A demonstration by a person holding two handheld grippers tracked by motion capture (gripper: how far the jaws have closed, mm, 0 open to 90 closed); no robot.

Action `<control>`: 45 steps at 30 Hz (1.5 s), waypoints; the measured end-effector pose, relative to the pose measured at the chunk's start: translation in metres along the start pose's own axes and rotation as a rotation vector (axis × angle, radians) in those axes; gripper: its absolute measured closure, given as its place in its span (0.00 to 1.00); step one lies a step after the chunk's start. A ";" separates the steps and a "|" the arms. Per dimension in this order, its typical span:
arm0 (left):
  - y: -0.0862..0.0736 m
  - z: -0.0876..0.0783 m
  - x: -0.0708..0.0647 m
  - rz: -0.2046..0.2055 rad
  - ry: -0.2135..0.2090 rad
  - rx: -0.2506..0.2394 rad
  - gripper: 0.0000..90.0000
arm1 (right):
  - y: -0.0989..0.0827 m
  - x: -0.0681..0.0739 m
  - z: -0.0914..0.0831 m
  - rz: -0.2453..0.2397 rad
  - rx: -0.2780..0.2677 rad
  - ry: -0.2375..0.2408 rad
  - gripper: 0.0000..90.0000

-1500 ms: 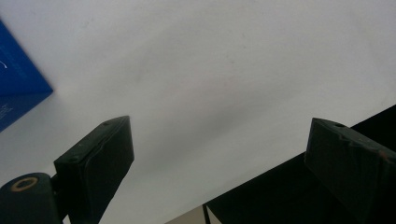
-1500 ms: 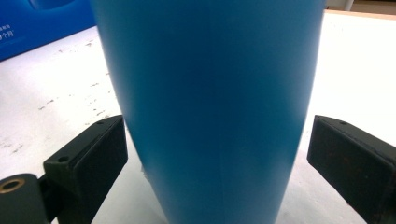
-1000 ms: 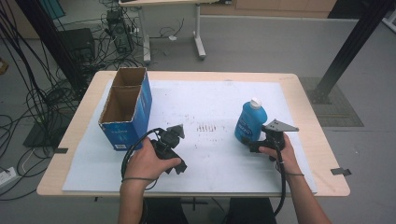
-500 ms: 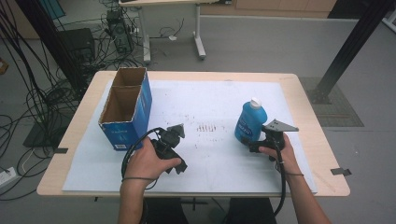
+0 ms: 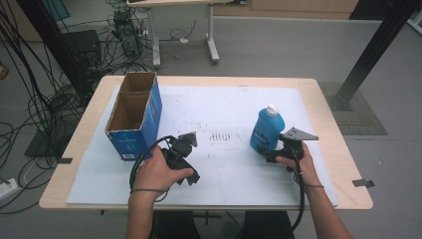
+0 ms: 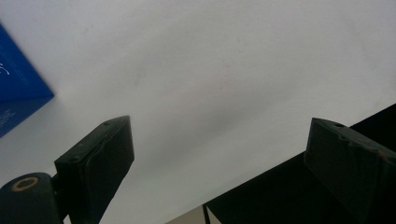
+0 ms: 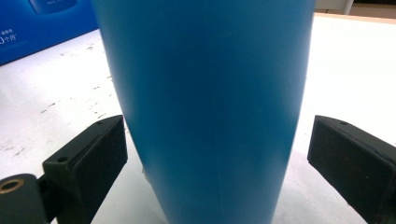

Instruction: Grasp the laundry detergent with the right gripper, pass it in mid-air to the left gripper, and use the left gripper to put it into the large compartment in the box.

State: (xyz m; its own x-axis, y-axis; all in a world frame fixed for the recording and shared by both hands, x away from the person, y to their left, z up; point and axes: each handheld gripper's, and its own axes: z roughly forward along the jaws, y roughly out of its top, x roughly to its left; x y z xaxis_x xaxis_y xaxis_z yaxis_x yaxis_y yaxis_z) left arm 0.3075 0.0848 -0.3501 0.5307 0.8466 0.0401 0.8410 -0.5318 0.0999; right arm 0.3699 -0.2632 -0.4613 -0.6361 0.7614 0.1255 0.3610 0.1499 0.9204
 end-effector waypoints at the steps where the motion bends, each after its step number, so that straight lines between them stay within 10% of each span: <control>1: 0.000 0.000 0.000 -0.001 -0.001 0.001 0.10 | 0.000 0.000 0.000 -0.001 0.001 0.000 0.05; 45: -0.002 0.000 0.001 -0.004 -0.006 -0.009 0.10 | 0.000 0.003 0.007 0.010 -0.020 0.002 0.05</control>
State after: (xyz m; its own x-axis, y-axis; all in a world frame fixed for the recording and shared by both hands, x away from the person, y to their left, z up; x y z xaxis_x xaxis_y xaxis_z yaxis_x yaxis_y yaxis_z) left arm 0.3066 0.0872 -0.3505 0.5281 0.8485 0.0339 0.8420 -0.5284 0.1088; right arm 0.3729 -0.2562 -0.4631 -0.6337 0.7616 0.1359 0.3540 0.1293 0.9262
